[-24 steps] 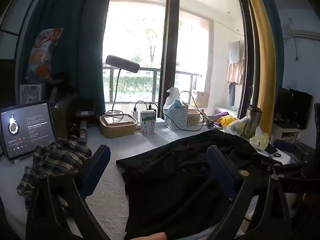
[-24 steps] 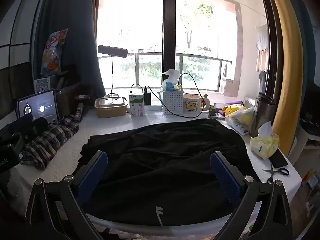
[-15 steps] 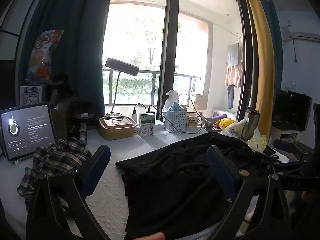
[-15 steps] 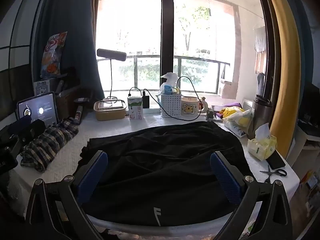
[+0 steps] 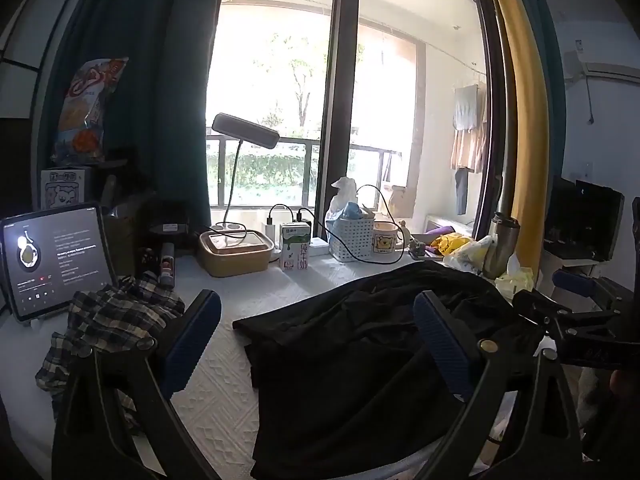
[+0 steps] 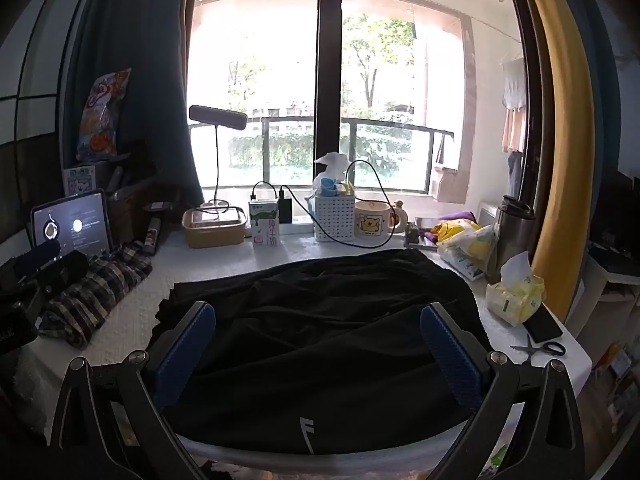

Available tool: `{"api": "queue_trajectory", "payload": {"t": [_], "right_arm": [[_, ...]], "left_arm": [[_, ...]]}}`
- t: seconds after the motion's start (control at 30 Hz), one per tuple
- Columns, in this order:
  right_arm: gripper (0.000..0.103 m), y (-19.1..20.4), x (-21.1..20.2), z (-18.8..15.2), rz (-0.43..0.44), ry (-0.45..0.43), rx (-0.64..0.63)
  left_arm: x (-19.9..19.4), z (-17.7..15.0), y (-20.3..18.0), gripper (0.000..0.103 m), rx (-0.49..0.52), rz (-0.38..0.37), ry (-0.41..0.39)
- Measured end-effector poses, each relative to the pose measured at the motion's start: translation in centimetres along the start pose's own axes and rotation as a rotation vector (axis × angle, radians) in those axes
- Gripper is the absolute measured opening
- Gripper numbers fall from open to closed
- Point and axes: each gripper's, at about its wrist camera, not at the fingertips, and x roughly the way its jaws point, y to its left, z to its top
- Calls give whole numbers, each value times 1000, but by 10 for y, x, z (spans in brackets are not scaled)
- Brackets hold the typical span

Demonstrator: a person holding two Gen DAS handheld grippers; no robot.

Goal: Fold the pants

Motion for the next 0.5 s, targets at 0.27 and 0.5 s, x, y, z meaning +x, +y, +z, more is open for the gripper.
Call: {"api": "queue_trajectory", "payload": {"t": [0.27, 0.5], "right_arm": [[103, 3, -3, 0, -10, -12, -5], [103, 4, -6, 0, -12, -20, -10]], "left_arm": [[0, 1, 3, 97, -9, 1, 0], [-2, 1, 8, 96, -26, 2, -5]]}}
